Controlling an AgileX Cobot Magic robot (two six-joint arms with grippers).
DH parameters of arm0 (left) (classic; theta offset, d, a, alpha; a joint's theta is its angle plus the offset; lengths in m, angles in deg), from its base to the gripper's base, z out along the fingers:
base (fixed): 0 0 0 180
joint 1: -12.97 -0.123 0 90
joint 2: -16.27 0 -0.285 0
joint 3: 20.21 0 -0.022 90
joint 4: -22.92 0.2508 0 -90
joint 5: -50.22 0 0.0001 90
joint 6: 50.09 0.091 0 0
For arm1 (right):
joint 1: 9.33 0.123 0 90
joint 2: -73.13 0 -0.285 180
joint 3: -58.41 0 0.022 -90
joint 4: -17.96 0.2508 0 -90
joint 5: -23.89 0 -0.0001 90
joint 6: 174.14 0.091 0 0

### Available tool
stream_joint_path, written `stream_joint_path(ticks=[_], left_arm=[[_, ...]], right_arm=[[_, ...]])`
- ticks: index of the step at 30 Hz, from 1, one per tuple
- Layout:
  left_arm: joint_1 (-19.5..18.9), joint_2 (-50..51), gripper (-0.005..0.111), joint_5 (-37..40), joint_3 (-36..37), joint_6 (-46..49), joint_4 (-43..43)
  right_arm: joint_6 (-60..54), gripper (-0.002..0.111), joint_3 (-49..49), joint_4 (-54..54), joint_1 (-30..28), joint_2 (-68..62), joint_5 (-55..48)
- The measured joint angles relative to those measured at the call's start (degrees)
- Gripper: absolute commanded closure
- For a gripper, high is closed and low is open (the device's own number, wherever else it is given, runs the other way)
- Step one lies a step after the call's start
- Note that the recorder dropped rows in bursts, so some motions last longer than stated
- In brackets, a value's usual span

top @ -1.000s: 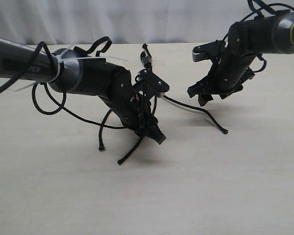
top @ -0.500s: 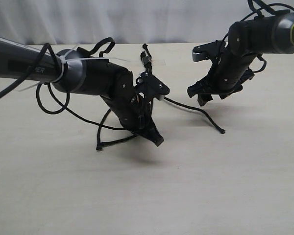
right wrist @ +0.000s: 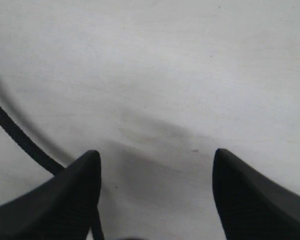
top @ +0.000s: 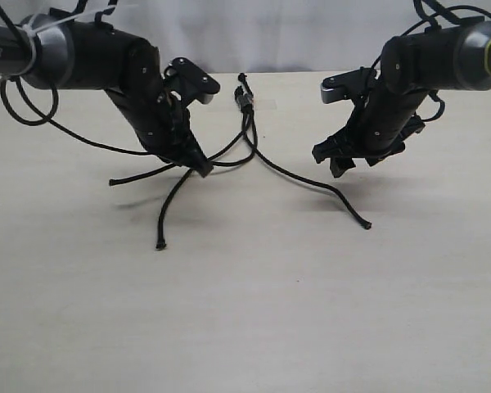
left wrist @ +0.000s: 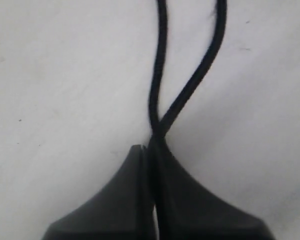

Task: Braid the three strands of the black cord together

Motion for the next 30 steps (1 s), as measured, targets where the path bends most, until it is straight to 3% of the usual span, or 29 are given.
stream_joint_path(ticks=[9, 15, 18, 21, 25, 30], left_arm=[[-1.80, 5.21, 0.107, -1.65, 0.00, 0.00, 0.76], [-1.67, 5.35, 0.107, 2.03, -0.37, 0.24, -3.90], [-0.18, 5.35, 0.107, 4.63, -0.63, 3.56, -8.45], [3.67, 5.35, 0.107, 6.11, -0.63, 8.96, -14.94], [7.41, 4.79, 0.107, 5.90, -0.63, 10.90, -16.12], [3.18, -2.35, 0.107, 7.25, -0.53, 9.50, -14.66]], right_arm=[[0.00, 0.047, 0.00, 0.00, 0.00, 0.00, 0.00], [0.00, 0.047, 0.00, 0.00, 0.00, 0.00, 0.00], [0.00, 0.047, 0.00, 0.00, 0.00, 0.00, 0.00], [0.00, 0.047, 0.00, 0.00, 0.00, 0.00, 0.00], [0.00, 0.047, 0.00, 0.00, 0.00, 0.00, 0.00], [0.00, 0.047, 0.00, 0.00, 0.00, 0.00, 0.00]])
